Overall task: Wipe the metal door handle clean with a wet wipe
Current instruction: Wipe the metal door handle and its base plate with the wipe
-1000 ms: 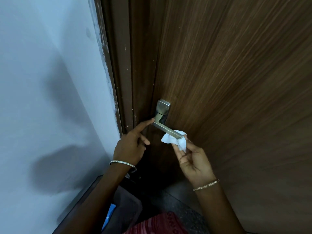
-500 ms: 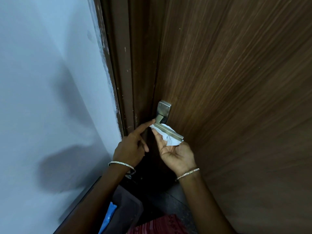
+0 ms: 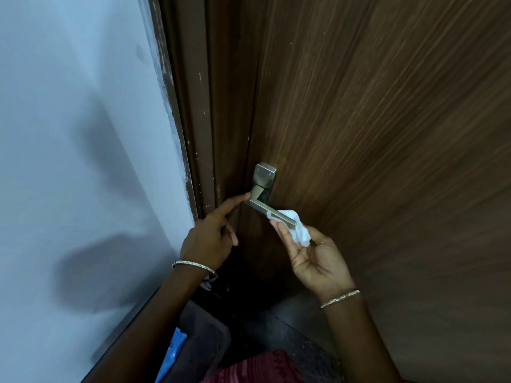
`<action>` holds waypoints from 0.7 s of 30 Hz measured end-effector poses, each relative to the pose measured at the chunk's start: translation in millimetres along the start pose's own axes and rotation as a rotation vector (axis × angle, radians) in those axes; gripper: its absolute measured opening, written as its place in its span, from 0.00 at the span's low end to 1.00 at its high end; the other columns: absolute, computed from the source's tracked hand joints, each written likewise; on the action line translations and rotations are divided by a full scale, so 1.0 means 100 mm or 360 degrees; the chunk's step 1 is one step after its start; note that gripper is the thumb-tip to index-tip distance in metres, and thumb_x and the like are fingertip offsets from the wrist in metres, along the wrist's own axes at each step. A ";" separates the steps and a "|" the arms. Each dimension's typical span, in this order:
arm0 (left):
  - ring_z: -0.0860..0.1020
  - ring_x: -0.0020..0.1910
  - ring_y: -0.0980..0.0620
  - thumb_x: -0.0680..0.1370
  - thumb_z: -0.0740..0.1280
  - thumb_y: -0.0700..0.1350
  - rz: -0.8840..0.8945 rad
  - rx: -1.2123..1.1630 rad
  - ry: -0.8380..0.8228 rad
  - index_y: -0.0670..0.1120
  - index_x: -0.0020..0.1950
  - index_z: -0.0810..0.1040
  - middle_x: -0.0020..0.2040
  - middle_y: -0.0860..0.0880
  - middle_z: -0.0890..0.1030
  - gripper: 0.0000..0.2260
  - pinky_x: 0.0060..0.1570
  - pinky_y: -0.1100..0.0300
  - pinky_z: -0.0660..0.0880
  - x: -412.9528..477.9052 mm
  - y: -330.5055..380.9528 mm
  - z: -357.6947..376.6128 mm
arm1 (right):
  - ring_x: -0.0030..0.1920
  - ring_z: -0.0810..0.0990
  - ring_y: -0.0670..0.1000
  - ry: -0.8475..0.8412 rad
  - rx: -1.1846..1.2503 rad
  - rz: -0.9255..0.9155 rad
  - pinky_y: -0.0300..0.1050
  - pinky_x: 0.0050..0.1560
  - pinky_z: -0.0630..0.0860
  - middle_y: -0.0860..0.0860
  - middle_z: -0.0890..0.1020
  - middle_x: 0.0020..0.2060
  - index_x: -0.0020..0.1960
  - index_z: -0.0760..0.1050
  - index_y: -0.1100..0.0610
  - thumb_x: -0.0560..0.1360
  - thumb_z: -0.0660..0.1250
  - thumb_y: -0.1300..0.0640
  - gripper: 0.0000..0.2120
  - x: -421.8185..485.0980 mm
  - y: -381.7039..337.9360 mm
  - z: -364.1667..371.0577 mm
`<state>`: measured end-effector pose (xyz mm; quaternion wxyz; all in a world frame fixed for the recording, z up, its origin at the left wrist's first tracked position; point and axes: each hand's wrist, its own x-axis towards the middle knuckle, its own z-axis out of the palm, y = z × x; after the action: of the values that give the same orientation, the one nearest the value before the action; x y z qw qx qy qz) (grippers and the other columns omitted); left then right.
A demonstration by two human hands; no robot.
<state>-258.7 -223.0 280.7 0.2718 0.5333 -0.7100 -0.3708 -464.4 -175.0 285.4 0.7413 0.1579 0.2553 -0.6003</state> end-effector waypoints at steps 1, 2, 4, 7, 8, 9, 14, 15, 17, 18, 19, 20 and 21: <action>0.81 0.32 0.55 0.75 0.59 0.31 -0.0006 -0.0018 -0.0008 0.73 0.69 0.63 0.31 0.53 0.81 0.38 0.44 0.51 0.83 -0.01 -0.01 0.01 | 0.56 0.82 0.72 -0.0010 -0.0022 0.0017 0.60 0.50 0.84 0.73 0.76 0.63 0.68 0.69 0.76 0.78 0.61 0.66 0.21 0.02 0.03 0.02; 0.81 0.31 0.55 0.75 0.59 0.31 -0.0014 -0.0046 -0.0019 0.73 0.69 0.64 0.32 0.53 0.81 0.38 0.43 0.50 0.83 -0.01 -0.01 0.01 | 0.57 0.81 0.72 -0.0025 -0.0044 0.0039 0.61 0.51 0.83 0.74 0.76 0.63 0.66 0.70 0.77 0.76 0.61 0.66 0.21 0.05 0.06 0.05; 0.81 0.30 0.55 0.76 0.59 0.31 -0.0023 -0.0090 -0.0042 0.73 0.69 0.63 0.32 0.52 0.81 0.37 0.43 0.50 0.83 0.00 -0.02 0.02 | 0.59 0.80 0.72 -0.0047 -0.0081 0.0078 0.62 0.55 0.81 0.73 0.77 0.63 0.62 0.73 0.79 0.78 0.60 0.65 0.20 0.13 0.14 0.12; 0.81 0.31 0.56 0.77 0.60 0.32 -0.0001 -0.0101 -0.0070 0.72 0.70 0.63 0.34 0.52 0.82 0.36 0.45 0.51 0.83 -0.02 -0.01 0.01 | 0.62 0.79 0.70 -0.0076 -0.0055 0.0083 0.64 0.58 0.79 0.70 0.78 0.64 0.61 0.76 0.77 0.82 0.55 0.62 0.19 0.26 0.22 0.15; 0.82 0.31 0.56 0.77 0.61 0.33 0.0009 -0.0094 -0.0055 0.71 0.71 0.63 0.34 0.53 0.82 0.36 0.45 0.52 0.83 -0.04 0.00 0.01 | 0.62 0.79 0.70 -0.0096 -0.0041 0.0092 0.64 0.59 0.79 0.70 0.78 0.64 0.60 0.76 0.77 0.82 0.55 0.62 0.20 0.29 0.23 0.13; 0.82 0.31 0.57 0.77 0.61 0.33 0.0021 -0.0080 -0.0015 0.70 0.72 0.63 0.35 0.53 0.82 0.35 0.46 0.53 0.83 -0.05 0.01 0.01 | 0.63 0.79 0.70 -0.0121 -0.0024 0.0111 0.64 0.60 0.78 0.70 0.78 0.64 0.60 0.76 0.77 0.82 0.55 0.62 0.20 0.30 0.24 0.12; 0.82 0.32 0.57 0.77 0.61 0.32 0.0034 -0.0084 0.0145 0.64 0.73 0.61 0.36 0.54 0.83 0.33 0.44 0.55 0.83 -0.10 0.06 0.00 | 0.63 0.78 0.71 -0.0178 0.0066 0.0097 0.64 0.58 0.80 0.69 0.76 0.66 0.67 0.72 0.73 0.81 0.58 0.61 0.20 0.27 0.30 0.11; 0.82 0.32 0.57 0.77 0.61 0.32 0.0034 -0.0091 0.0144 0.63 0.73 0.61 0.36 0.55 0.83 0.33 0.45 0.55 0.83 -0.10 0.07 -0.01 | 0.63 0.79 0.70 -0.0189 0.0095 0.0101 0.63 0.58 0.80 0.68 0.76 0.67 0.67 0.72 0.72 0.81 0.59 0.60 0.20 0.25 0.31 0.10; 0.82 0.32 0.57 0.77 0.61 0.32 0.0025 -0.0101 0.0138 0.62 0.73 0.61 0.37 0.55 0.83 0.32 0.45 0.55 0.83 -0.11 0.08 -0.02 | 0.64 0.79 0.67 -0.0175 0.0167 0.0166 0.59 0.60 0.80 0.67 0.77 0.67 0.68 0.73 0.71 0.82 0.58 0.60 0.19 0.20 0.34 0.06; 0.82 0.32 0.57 0.77 0.61 0.32 0.0017 -0.0106 0.0133 0.62 0.74 0.61 0.37 0.54 0.83 0.33 0.46 0.56 0.82 -0.10 0.08 -0.02 | 0.63 0.79 0.66 -0.0167 0.0209 0.0221 0.58 0.60 0.80 0.66 0.77 0.66 0.68 0.73 0.71 0.83 0.58 0.60 0.19 0.18 0.33 0.03; 0.82 0.32 0.57 0.76 0.61 0.32 0.0009 -0.0116 0.0122 0.62 0.74 0.61 0.37 0.54 0.83 0.33 0.46 0.56 0.82 -0.10 0.08 -0.02 | 0.62 0.80 0.65 -0.0159 0.0249 0.0259 0.57 0.58 0.81 0.66 0.79 0.64 0.67 0.74 0.72 0.83 0.57 0.60 0.19 0.16 0.32 0.01; 0.82 0.32 0.57 0.76 0.61 0.31 0.0002 -0.0136 0.0107 0.62 0.74 0.62 0.36 0.55 0.83 0.34 0.45 0.55 0.82 -0.11 0.07 -0.01 | 0.60 0.82 0.65 -0.0142 0.0278 0.0269 0.56 0.56 0.82 0.67 0.80 0.62 0.65 0.75 0.73 0.82 0.58 0.61 0.18 0.13 0.31 0.00; 0.82 0.31 0.58 0.76 0.61 0.31 -0.0005 -0.0164 0.0093 0.63 0.73 0.62 0.36 0.55 0.83 0.34 0.45 0.55 0.82 -0.12 0.06 -0.01 | 0.57 0.83 0.67 -0.0127 0.0292 0.0254 0.56 0.54 0.82 0.69 0.81 0.60 0.63 0.76 0.74 0.81 0.59 0.63 0.17 0.11 0.29 0.00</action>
<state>-257.9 -210.5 286.5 0.3188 0.5304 -0.6810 -0.3915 -434.8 -177.3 277.2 0.7788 0.2208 0.1562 -0.5660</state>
